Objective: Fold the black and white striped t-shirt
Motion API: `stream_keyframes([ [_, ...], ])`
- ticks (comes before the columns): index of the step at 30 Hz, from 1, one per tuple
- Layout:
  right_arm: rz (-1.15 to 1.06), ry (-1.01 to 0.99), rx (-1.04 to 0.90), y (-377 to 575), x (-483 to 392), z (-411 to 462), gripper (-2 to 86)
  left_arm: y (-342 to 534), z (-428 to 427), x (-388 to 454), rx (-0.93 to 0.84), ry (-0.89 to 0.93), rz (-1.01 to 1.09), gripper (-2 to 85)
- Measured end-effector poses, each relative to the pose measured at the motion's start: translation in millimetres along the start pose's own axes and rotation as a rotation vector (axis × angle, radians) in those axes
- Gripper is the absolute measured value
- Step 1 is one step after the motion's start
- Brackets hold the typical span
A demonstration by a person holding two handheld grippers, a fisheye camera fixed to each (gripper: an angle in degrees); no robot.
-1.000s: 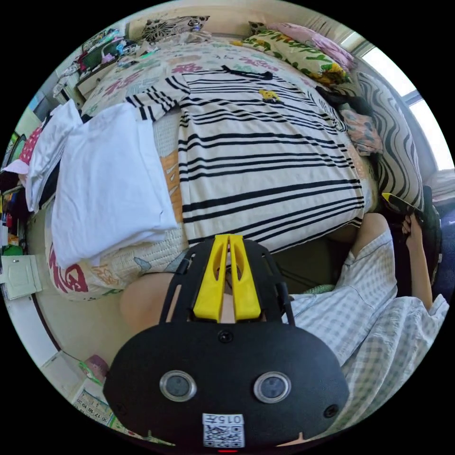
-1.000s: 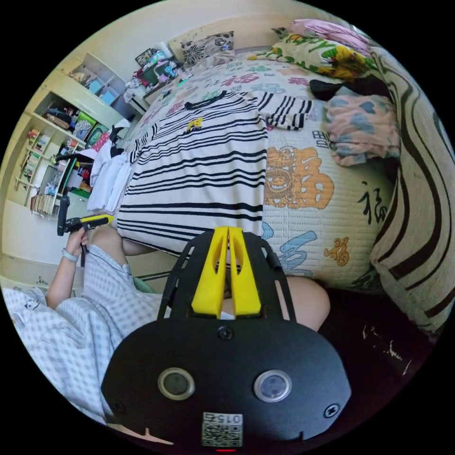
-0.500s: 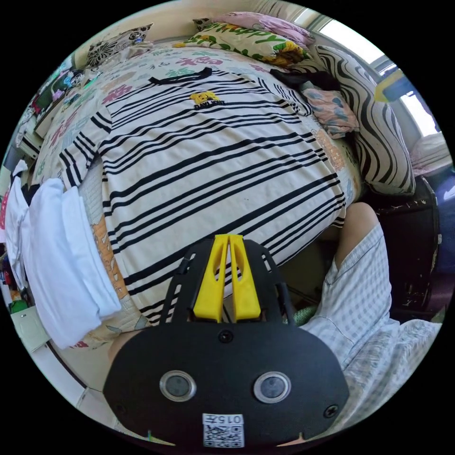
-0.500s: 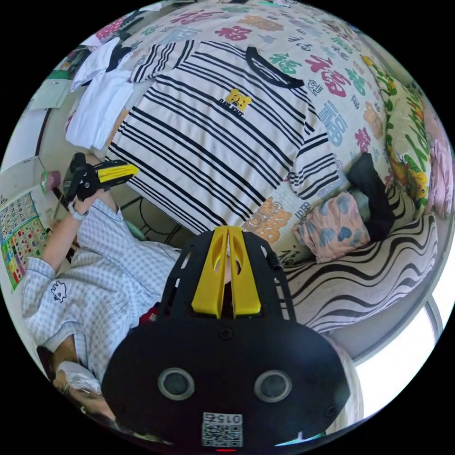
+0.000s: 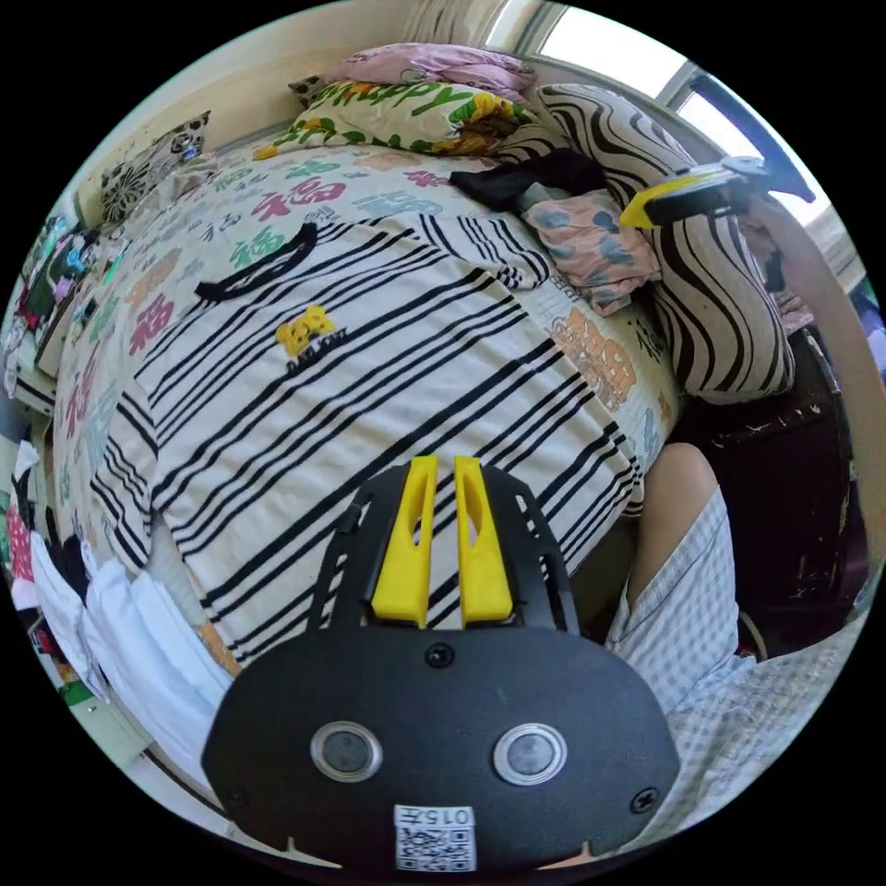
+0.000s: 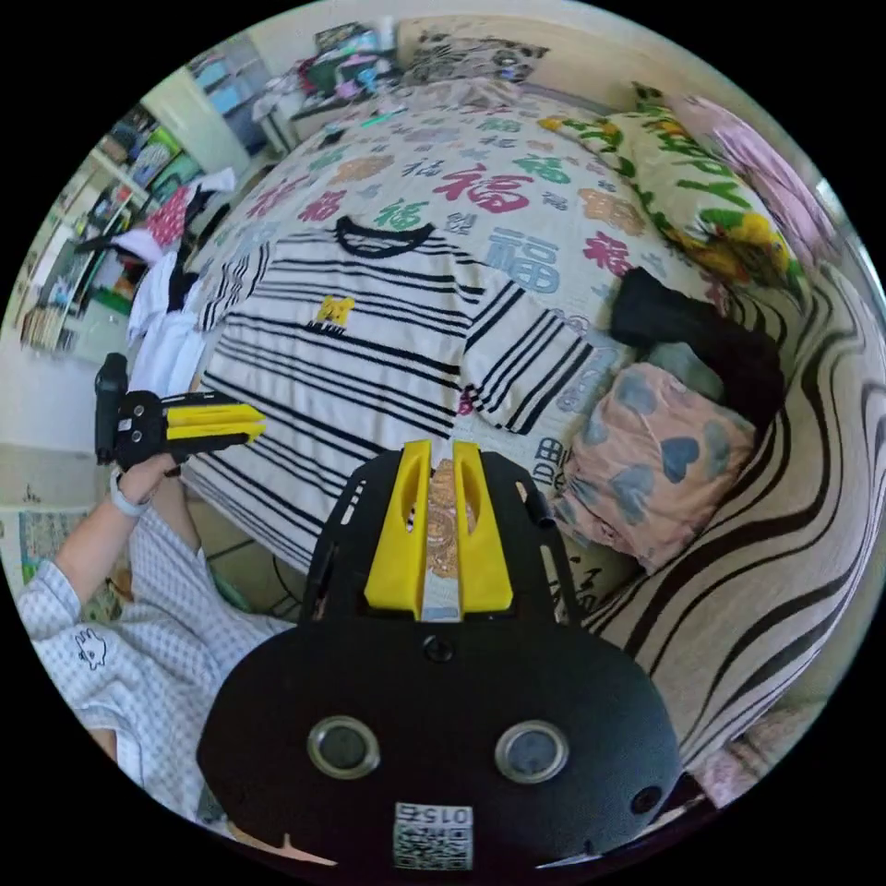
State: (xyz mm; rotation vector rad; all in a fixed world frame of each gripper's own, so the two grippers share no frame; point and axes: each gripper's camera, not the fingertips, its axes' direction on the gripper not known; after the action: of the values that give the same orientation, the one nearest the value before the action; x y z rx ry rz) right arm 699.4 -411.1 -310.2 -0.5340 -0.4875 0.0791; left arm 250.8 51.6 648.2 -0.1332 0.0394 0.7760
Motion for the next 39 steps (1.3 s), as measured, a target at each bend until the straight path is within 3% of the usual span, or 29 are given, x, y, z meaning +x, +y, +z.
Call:
stream_keyframes([
  [6, 0.367, -0.190, 0.304, 63, 92, 44, 6.3, -170, 25, 21, 0.042, 0.014, 0.132, 5.9],
  [11, 0.411, -0.256, 0.279, 59, 122, 83, 8.2, -288, 86, 46, -0.020, 0.019, 0.170, 6.9],
  [16, 0.446, -0.326, 0.382, 57, 148, 92, 8.3, -365, 162, 63, -0.080, -0.014, 0.165, 7.9],
  [19, 0.422, -0.347, 0.371, 48, 160, 98, 7.9, -387, 194, 59, -0.120, -0.118, 0.150, 8.1],
  [26, 0.384, -0.399, 0.359, 33, 175, 103, 1.4, -401, 203, 22, -0.106, -0.101, 0.135, 0.9],
  [31, 0.347, -0.293, 0.415, 33, 170, 67, 0.3, -386, 137, -46, 0.122, 0.089, 0.071, -0.5],
  [39, 0.069, -0.100, 0.417, -10, 97, 20, 0.1, -289, 49, -209, 0.438, 0.233, -0.150, -0.6],
])
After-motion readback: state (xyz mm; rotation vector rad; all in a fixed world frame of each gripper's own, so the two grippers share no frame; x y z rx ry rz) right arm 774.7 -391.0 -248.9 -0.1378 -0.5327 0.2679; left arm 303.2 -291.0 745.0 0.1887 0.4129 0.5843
